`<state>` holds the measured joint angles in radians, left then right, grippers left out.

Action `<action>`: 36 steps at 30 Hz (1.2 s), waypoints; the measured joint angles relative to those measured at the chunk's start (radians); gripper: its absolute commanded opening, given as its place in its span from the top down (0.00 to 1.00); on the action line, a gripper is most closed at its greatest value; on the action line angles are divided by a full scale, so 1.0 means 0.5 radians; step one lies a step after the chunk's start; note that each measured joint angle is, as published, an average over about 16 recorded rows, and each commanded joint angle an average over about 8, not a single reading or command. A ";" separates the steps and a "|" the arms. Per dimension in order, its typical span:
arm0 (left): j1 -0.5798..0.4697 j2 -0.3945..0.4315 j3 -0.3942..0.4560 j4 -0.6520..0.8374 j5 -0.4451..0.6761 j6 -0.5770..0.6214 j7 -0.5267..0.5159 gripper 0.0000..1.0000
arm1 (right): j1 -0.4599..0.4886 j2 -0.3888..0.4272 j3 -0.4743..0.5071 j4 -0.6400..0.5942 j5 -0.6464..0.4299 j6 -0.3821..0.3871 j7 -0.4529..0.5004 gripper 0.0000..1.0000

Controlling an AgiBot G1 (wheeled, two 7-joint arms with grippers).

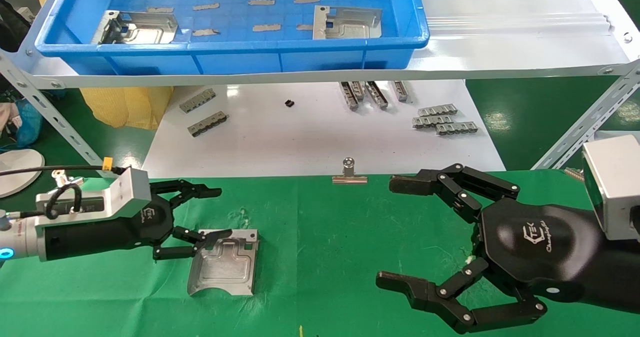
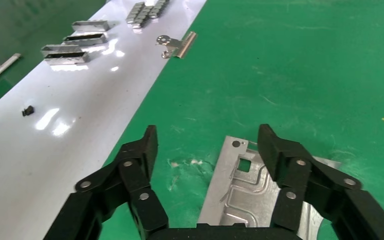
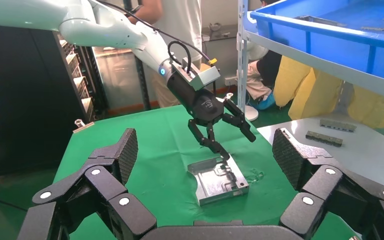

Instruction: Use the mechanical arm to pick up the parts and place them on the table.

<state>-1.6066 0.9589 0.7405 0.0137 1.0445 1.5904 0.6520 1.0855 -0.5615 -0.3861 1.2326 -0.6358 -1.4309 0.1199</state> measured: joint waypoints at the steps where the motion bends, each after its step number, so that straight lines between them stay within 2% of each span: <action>1: 0.004 -0.002 -0.004 -0.005 -0.004 0.000 -0.007 0.00 | 0.000 0.000 0.000 0.000 0.000 0.000 0.000 0.00; 11: 0.093 -0.062 -0.079 -0.234 -0.054 -0.017 -0.139 0.00 | 0.000 0.000 0.000 0.000 0.000 0.000 0.000 0.00; 36: 0.534 -0.349 -0.462 -1.304 -0.315 -0.095 -0.838 0.00 | 0.000 0.000 0.000 0.000 0.000 0.000 0.000 0.00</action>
<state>-1.3397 0.7844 0.5096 -0.6382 0.8871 1.5431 0.2330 1.0855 -0.5615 -0.3861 1.2326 -0.6358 -1.4308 0.1199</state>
